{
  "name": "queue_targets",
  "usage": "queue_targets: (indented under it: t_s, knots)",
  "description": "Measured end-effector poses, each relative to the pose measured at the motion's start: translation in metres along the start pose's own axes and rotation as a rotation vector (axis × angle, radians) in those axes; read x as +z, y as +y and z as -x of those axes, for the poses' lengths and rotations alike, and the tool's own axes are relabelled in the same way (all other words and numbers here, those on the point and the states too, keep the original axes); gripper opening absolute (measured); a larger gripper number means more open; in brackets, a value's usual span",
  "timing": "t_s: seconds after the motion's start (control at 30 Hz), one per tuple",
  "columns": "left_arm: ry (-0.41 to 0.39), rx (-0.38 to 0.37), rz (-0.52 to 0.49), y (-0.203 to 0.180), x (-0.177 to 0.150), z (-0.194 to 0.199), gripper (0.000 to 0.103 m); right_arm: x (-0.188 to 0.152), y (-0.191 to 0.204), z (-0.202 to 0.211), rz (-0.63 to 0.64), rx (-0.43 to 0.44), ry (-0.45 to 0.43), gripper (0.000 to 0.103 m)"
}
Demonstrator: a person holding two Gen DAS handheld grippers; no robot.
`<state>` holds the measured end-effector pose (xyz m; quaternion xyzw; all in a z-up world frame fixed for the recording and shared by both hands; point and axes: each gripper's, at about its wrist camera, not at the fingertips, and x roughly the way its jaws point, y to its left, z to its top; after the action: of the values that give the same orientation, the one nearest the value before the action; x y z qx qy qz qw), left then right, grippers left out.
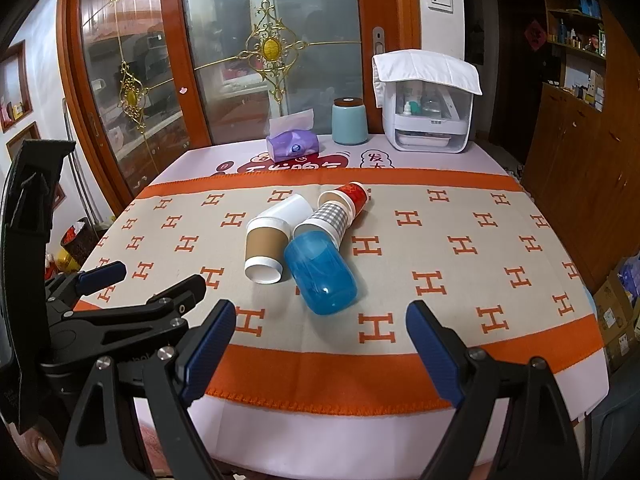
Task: Flip cup upside down
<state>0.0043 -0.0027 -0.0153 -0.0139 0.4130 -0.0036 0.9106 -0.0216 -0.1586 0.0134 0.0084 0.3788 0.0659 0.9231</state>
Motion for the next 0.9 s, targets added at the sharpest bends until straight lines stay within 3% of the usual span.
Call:
queue_targets:
  t_s: [0.47,0.67,0.9]
  knots:
    - [0.018,0.002,0.007,0.004,0.001,-0.005,0.098,0.002,0.007,-0.007,0.007,0.003,0.012,0.088]
    - [0.027,-0.061,0.04,0.011,0.004,-0.011,0.098,0.006,0.007,-0.014,0.02,0.017,0.032,0.088]
    - [0.064,-0.054,0.022,0.012,0.01,-0.03,0.098,0.018,0.004,-0.029,0.04,0.042,0.076,0.088]
